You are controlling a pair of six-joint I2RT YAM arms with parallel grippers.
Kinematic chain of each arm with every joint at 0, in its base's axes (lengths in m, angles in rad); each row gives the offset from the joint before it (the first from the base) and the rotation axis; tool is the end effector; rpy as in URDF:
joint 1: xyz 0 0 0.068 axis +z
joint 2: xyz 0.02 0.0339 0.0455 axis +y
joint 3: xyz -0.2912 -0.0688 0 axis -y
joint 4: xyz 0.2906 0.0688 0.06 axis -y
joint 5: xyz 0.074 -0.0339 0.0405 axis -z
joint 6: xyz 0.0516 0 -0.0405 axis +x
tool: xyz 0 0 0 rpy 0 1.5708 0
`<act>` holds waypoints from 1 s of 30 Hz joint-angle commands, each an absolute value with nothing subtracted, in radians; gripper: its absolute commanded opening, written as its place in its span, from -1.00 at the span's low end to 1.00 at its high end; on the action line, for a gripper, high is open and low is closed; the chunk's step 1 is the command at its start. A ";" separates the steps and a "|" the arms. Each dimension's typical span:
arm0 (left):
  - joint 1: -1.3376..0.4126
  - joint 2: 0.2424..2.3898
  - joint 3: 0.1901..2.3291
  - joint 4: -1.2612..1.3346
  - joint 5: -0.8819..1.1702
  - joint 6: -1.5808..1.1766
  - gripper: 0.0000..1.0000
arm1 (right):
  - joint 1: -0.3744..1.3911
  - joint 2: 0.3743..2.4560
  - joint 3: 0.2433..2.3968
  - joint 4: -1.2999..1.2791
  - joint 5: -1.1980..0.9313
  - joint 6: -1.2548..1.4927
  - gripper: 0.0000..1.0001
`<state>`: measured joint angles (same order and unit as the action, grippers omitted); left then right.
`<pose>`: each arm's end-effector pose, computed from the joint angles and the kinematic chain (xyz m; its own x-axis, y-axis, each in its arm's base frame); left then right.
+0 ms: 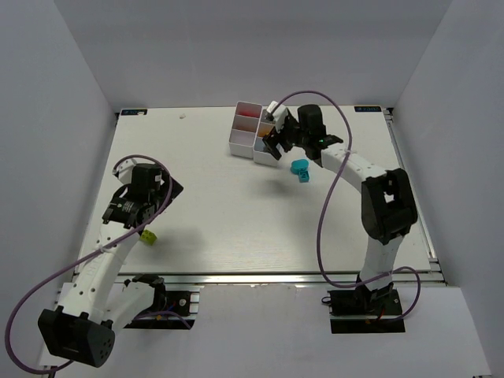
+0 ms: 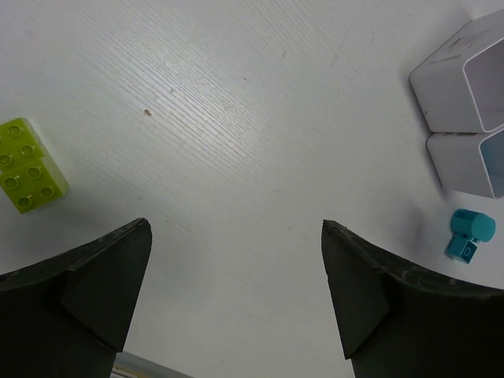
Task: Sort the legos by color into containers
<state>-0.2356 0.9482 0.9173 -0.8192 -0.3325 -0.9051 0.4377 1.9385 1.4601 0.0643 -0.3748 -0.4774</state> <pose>0.2213 -0.0358 0.3088 -0.4600 -0.6541 -0.6004 -0.5677 0.7366 -0.3675 0.4648 0.2384 0.2556 -0.0030 -0.4735 -0.8808 -0.7874 0.5441 -0.2898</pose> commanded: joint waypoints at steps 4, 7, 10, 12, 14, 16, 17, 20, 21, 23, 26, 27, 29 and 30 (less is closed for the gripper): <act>-0.230 0.936 0.853 -0.807 -0.290 -0.982 0.96 | 0.379 1.761 1.416 -0.049 -0.252 -0.320 0.79; -0.229 0.920 0.822 -0.766 -0.273 -0.991 0.96 | 0.353 1.724 1.376 -0.159 -0.111 -0.218 0.79; -0.229 0.919 0.799 -0.729 -0.256 -0.994 0.96 | 0.348 1.701 1.312 -0.216 0.046 -0.164 0.79; -0.229 0.926 0.793 -0.712 -0.249 -0.994 0.96 | 0.341 1.698 1.286 -0.241 0.060 -0.126 0.79; -0.229 0.942 0.792 -0.698 -0.236 -0.991 0.96 | 0.334 1.704 1.285 -0.262 0.026 -0.100 0.76; -0.230 0.948 0.798 -0.703 -0.235 -0.985 0.96 | 0.331 1.723 1.293 -0.281 0.009 -0.063 0.72; -0.229 0.948 0.804 -0.707 -0.241 -0.983 0.96 | 0.331 1.733 1.299 -0.291 -0.009 -0.052 0.69; -0.229 0.934 0.810 -0.727 -0.253 -0.982 0.96 | 0.321 1.785 1.333 -0.336 -0.072 -0.009 0.56; -0.229 0.928 0.808 -0.730 -0.256 -0.982 0.96 | 0.319 1.813 1.338 -0.342 -0.089 -0.008 0.53; -0.229 0.911 0.798 -0.736 -0.256 -0.991 0.96 | 0.319 1.842 1.356 -0.344 -0.094 -0.008 0.50; -0.229 0.894 0.782 -0.738 -0.253 -1.005 0.96 | 0.316 1.900 1.391 -0.354 -0.089 -0.008 0.44; -0.229 0.885 0.775 -0.739 -0.255 -1.009 0.96 | 0.316 1.923 1.400 -0.354 -0.089 -0.008 0.42; -0.229 0.877 0.772 -0.745 -0.258 -1.014 0.96 | 0.316 1.939 1.417 -0.344 -0.078 -0.009 0.41; -0.229 0.871 0.772 -0.747 -0.259 -1.015 0.96 | 0.316 1.956 1.425 -0.345 -0.075 -0.012 0.41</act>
<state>-0.2329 0.8986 0.7803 -0.7338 -0.2504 -1.0000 0.3206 1.9480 1.3655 -0.3431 -0.0742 -0.0277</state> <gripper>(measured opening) 0.979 0.707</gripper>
